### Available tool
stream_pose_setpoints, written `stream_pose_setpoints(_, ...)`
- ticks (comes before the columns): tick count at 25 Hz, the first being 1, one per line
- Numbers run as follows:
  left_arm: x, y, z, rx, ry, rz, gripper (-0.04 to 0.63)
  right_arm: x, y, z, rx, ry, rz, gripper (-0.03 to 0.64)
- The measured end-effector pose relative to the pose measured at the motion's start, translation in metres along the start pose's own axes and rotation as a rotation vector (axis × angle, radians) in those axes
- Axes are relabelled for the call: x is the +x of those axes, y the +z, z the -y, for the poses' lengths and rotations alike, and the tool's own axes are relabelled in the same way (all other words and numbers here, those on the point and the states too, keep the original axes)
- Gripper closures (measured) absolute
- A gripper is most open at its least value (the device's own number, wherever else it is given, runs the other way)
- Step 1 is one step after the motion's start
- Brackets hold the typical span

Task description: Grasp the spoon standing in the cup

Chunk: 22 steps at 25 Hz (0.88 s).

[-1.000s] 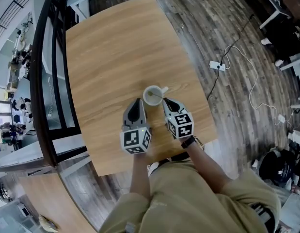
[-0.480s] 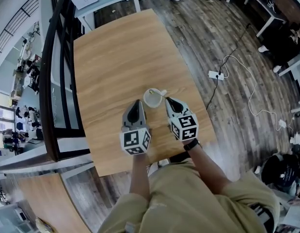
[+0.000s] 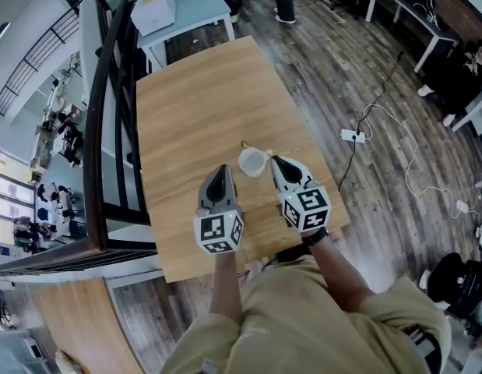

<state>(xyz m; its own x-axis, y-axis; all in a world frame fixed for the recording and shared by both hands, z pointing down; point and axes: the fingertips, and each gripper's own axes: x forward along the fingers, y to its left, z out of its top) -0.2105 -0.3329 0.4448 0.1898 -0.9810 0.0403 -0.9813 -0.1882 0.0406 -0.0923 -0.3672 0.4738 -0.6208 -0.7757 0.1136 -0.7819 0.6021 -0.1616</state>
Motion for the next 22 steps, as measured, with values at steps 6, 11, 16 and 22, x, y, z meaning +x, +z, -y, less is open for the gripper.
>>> stream_pose_setpoints(6,-0.029,0.033,0.010,0.050,0.009,0.067,0.591,-0.029,0.037,-0.015,-0.047,0.003,0.081,0.600)
stream_pose_setpoints(11,-0.051,0.054,0.014,0.066,0.020,0.122,0.591,-0.049,0.063,-0.026,-0.078,-0.010,0.147,0.600)
stream_pose_setpoints(16,-0.064,0.068,0.019,0.080,0.022,0.155,0.591,-0.063,0.079,-0.030,-0.090,-0.018,0.182,0.600)
stream_pose_setpoints(22,-0.067,0.070,0.025,0.063,0.007,0.174,0.591,-0.072,0.083,-0.029,-0.112,-0.034,0.195,0.600)
